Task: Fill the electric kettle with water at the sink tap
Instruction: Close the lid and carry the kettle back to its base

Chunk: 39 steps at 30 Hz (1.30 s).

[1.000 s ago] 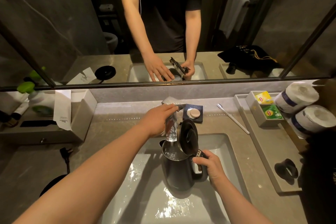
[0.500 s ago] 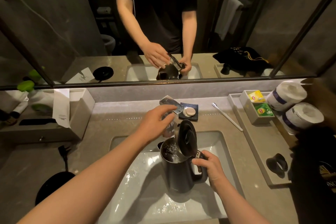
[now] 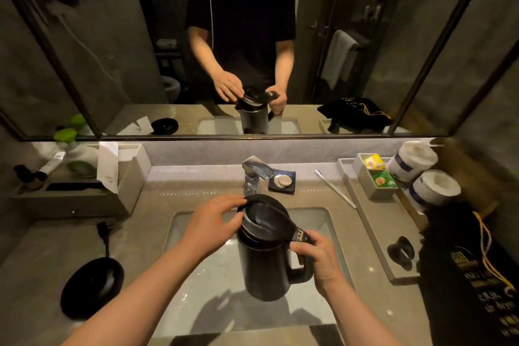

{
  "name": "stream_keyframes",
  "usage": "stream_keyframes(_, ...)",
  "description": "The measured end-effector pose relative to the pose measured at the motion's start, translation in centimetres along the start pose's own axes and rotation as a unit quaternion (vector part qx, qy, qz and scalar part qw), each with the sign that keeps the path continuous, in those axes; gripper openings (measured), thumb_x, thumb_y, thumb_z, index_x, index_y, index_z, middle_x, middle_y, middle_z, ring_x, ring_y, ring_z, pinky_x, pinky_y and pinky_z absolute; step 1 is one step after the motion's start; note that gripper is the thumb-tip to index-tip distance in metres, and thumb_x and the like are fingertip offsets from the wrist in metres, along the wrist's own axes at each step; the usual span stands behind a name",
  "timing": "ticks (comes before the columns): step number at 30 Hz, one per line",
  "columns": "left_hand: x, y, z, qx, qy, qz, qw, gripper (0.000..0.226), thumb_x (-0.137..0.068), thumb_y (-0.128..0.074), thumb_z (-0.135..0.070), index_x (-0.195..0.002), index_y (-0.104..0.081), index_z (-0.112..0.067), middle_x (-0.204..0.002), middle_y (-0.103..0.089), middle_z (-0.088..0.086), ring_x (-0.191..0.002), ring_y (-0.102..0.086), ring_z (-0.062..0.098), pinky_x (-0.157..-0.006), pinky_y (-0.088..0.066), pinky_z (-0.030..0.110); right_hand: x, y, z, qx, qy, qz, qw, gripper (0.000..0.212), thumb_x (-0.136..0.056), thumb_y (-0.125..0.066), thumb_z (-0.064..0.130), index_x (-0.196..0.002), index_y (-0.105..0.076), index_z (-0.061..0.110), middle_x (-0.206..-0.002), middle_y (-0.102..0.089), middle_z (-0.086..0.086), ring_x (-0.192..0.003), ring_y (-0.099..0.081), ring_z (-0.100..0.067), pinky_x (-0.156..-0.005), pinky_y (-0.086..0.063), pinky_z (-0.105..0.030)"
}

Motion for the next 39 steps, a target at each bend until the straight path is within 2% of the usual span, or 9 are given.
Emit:
stream_keyframes(8,3.9,2.3,0.9,0.036,0.026,-0.053,0.998,0.037,-0.086,-0.067,-0.026,-0.123,-0.063,-0.026,-0.125,-0.058,-0.016,-0.119,-0.051,0.002,-0.103,-0.036,0.024,1.4,-2.8,5.0,-0.027,0.07,0.032,0.997,0.039,-0.049,-0.08,0.028,-0.071,-0.064,-0.001,-0.058,-0.052,-0.006,-0.052,-0.046,-0.015,-0.048,-0.039,-0.025)
stream_keyframes(14,6.2,4.1,2.2,0.098,0.08,-0.046,0.991,0.045,-0.089,-0.061,-0.038,-0.133,-0.05,-0.038,-0.141,-0.04,-0.022,-0.129,-0.036,-0.004,-0.106,-0.029,0.026,2.2,-5.6,6.6,-0.032,0.094,0.078,0.992,0.016,-0.053,-0.079,0.029,-0.062,-0.068,0.02,-0.054,-0.056,0.005,-0.05,-0.05,-0.008,-0.046,-0.043,-0.02)
stream_keyframes(17,7.9,5.3,3.1,0.209,0.171,-0.107,0.957,0.056,-0.086,-0.065,-0.037,-0.138,-0.045,-0.032,-0.14,-0.044,-0.017,-0.126,-0.042,0.003,-0.101,-0.035,0.029,2.3,-7.5,6.9,-0.035,0.1,0.107,0.989,0.015,-0.055,-0.08,0.027,-0.063,-0.069,0.02,-0.055,-0.058,0.007,-0.051,-0.052,-0.008,-0.046,-0.044,-0.018)
stream_keyframes(21,9.5,7.2,3.6,0.324,0.178,-0.122,0.921,0.024,-0.093,-0.056,-0.028,-0.107,-0.068,-0.043,-0.11,-0.07,-0.015,-0.107,-0.06,0.004,-0.086,-0.044,0.028,2.4,-10.9,6.9,-0.025,0.099,0.143,0.984,0.026,-0.059,-0.081,0.029,-0.078,-0.071,0.014,-0.07,-0.063,-0.006,-0.067,-0.059,-0.02,-0.059,-0.05,-0.028)
stream_keyframes(23,10.5,8.5,4.2,0.349,0.187,-0.146,0.906,0.025,-0.095,-0.052,-0.026,-0.107,-0.069,-0.042,-0.11,-0.07,-0.013,-0.105,-0.061,0.004,-0.086,-0.045,0.03,2.7,-12.9,6.6,-0.013,0.092,0.163,0.982,0.026,-0.061,-0.081,0.03,-0.081,-0.073,0.016,-0.074,-0.064,-0.007,-0.072,-0.058,-0.021,-0.063,-0.049,-0.032)
stream_keyframes(26,12.6,10.3,6.4,0.365,0.223,-0.177,0.886,0.027,-0.096,-0.05,-0.028,-0.109,-0.067,-0.046,-0.113,-0.069,-0.016,-0.107,-0.06,0.002,-0.088,-0.044,0.028,2.9,-16.6,6.4,0.034,0.099,0.201,0.974,0.019,-0.065,-0.08,0.034,-0.08,-0.073,0.023,-0.066,-0.063,0.007,-0.062,-0.058,-0.009,-0.058,-0.049,-0.021)
stream_keyframes(30,15.7,13.2,10.1,0.367,0.269,-0.231,0.86,0.026,-0.095,-0.051,-0.028,-0.11,-0.067,-0.042,-0.109,-0.071,-0.008,-0.106,-0.064,0.011,-0.09,-0.046,0.037,3.0,-21.9,6.1,0.096,0.105,0.266,0.953,0.02,-0.077,-0.08,0.026,-0.093,-0.073,0.016,-0.07,-0.066,0.006,-0.066,-0.062,-0.009,-0.064,-0.052,-0.018)
stream_keyframes(34,18.2,15.9,12.8,0.374,0.294,-0.283,0.833,0.031,-0.095,-0.052,-0.022,-0.099,-0.07,-0.048,-0.104,-0.072,-0.017,-0.097,-0.064,-0.001,-0.076,-0.047,0.024,2.4,-27.1,4.9,0.176,0.11,0.318,0.925,0.02,-0.089,-0.075,0.013,-0.103,-0.068,0.0,-0.083,-0.065,-0.01,-0.077,-0.058,-0.016,-0.072,-0.048,-0.03)
stream_keyframes(39,19.8,18.7,15.8,0.359,0.313,-0.308,0.824,0.028,-0.097,-0.047,-0.013,-0.104,-0.063,-0.034,-0.092,-0.071,-0.027,-0.087,-0.062,-0.011,-0.066,-0.045,0.008,2.0,-32.6,3.6,0.224,0.126,0.355,0.899,0.007,-0.092,-0.072,0.018,-0.097,-0.068,0.015,-0.074,-0.062,0.005,-0.062,-0.052,0.003,-0.059,-0.044,-0.011)
Point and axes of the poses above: each hand's wrist, its own x-axis away from the middle knuckle, its own y-axis out of the back of the hand, z = x × y, the point moved 5 cm from there along -x, towards the middle knuckle
